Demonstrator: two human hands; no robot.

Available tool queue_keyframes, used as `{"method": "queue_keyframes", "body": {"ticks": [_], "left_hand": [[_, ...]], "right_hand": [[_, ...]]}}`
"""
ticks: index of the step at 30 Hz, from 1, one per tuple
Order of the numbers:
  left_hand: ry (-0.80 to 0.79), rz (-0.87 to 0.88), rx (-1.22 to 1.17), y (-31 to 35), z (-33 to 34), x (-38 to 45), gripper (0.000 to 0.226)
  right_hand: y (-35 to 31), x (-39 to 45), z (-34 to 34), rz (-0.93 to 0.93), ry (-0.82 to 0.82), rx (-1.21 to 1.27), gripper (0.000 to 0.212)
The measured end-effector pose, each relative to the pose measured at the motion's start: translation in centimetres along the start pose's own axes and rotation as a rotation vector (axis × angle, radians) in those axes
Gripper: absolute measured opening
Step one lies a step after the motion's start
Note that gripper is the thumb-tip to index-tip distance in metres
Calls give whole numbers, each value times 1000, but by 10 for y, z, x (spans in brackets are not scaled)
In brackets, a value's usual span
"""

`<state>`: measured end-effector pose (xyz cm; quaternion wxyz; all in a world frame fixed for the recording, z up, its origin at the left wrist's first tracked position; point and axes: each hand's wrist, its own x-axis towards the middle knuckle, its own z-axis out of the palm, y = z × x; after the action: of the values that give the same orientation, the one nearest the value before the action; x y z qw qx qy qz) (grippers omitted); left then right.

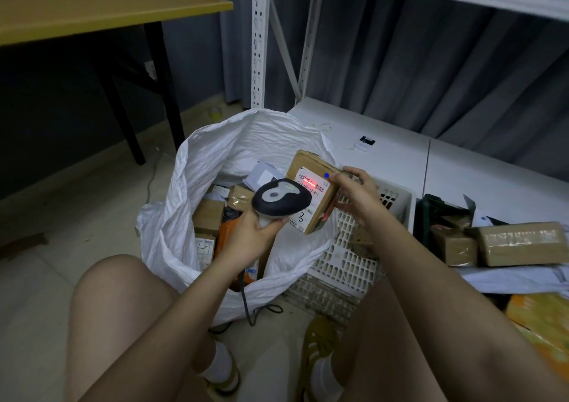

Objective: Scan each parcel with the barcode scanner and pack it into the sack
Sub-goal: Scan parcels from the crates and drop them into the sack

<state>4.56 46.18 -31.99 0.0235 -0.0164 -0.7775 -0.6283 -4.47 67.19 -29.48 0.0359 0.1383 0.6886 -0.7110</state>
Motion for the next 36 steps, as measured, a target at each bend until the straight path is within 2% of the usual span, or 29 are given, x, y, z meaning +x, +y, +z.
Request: {"method": "queue_keyframes", "body": {"ticks": [8,15,18,23,26,29,31,33,36], "left_hand": [[18,-1,27,-2,-3,2,40],[32,-18,5,-8,-9,5,48],[104,-55,-61,-11,-16,10,39],[236,-81,-134,-13,-35,26,32],[331,-92,-102,-18,-48,38,40],[376,-111,-114,-20,-57,44,48],[385,-120,-122,-20,-63,48,52],[376,-131,-111,-21,-66,51,53],[342,-145,-107,-20,-60,54,49]], "right_hand": [[-1,3,3,6,-21,-12,48],[-3,1,8,-8,-9,-25,48],[1,2,15,-15,-2,-63,51],[19,6,39,-13,-8,-148,39],[37,17,63,21,7,-229,37],[44,31,89,11,29,-239,44],[41,46,102,30,-20,-228,56],[40,58,107,81,-124,-371,65],[40,64,100,26,-217,-502,46]]}}
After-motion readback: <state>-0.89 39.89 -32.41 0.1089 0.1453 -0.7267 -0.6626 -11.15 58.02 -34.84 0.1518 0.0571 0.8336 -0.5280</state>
